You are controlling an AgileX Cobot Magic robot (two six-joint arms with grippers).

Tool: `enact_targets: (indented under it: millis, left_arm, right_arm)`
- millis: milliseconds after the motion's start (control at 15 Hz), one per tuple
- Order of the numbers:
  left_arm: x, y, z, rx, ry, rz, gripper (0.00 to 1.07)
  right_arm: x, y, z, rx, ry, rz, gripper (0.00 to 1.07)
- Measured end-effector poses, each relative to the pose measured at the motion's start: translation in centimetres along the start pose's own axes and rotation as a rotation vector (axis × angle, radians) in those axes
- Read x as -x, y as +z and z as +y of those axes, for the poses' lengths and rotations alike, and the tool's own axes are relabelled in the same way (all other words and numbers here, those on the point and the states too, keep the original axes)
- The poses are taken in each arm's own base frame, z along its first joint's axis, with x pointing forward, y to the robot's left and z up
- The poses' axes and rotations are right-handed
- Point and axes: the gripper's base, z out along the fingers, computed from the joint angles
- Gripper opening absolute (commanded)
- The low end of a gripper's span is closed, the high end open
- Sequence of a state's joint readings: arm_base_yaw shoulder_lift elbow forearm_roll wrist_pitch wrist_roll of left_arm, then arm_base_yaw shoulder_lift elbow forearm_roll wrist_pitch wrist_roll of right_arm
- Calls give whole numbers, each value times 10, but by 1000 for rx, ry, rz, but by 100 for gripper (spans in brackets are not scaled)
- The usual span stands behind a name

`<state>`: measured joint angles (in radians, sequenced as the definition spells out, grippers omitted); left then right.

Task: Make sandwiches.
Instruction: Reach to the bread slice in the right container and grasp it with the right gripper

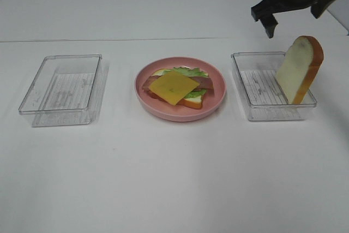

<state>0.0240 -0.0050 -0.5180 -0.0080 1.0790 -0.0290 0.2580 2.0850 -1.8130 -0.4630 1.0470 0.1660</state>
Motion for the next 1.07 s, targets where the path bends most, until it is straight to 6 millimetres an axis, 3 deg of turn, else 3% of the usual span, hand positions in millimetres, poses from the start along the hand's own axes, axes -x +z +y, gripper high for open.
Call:
enact_targets:
  millis: [67, 333, 467, 667, 933, 1067]
  left_arm:
    - [0, 0, 0, 0, 0, 0, 98]
    - [0, 0, 0, 0, 1, 0, 98]
    - [0, 0, 0, 0, 1, 0, 98]
    - [0, 0, 0, 0, 1, 0, 98]
    - [0, 0, 0, 0, 1, 0, 98]
    - [0, 0, 0, 0, 1, 0, 98]
  right_arm:
    - [-5, 7, -16, 26, 45, 29, 97]
    - [-15, 21, -47, 107, 145, 72, 97]
    - [-17, 24, -54, 140, 169, 77, 97]
    - [-20, 35, -56, 186, 196, 94, 97]
    - [-26, 70, -37, 257, 190, 174, 97]
    - [-29, 81, -31, 276, 187, 206, 89]
